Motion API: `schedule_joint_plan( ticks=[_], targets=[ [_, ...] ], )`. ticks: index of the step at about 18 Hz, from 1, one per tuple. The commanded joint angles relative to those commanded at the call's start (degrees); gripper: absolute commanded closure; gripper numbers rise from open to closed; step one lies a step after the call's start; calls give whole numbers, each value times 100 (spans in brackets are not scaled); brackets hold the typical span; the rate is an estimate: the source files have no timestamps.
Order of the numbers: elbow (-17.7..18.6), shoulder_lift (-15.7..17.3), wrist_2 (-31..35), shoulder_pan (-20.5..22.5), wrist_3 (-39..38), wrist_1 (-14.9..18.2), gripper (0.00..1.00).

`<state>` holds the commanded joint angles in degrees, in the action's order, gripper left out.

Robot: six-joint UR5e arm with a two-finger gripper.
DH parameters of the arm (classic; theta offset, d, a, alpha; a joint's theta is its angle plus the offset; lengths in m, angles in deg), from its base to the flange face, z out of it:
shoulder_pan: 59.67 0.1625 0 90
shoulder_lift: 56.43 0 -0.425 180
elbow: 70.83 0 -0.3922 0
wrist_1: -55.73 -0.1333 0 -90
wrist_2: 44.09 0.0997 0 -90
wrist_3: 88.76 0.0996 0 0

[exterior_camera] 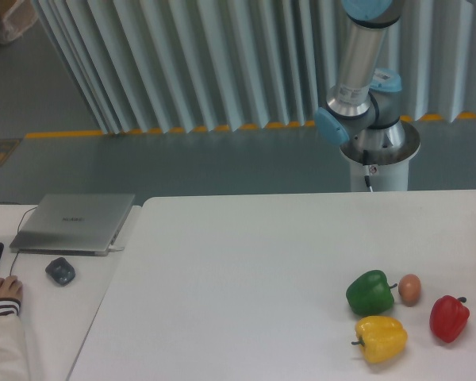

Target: Place the triangular bread in the basket

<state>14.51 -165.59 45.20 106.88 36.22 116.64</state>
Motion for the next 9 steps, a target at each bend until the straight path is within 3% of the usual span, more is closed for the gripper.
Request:
schedule_joint_plan(
  ticks=[6,9],
  targets=[
    [-9,18,-158,-44,-26,0,0],
    [-35,53,-158,-298,-438,17,0]
  ],
)
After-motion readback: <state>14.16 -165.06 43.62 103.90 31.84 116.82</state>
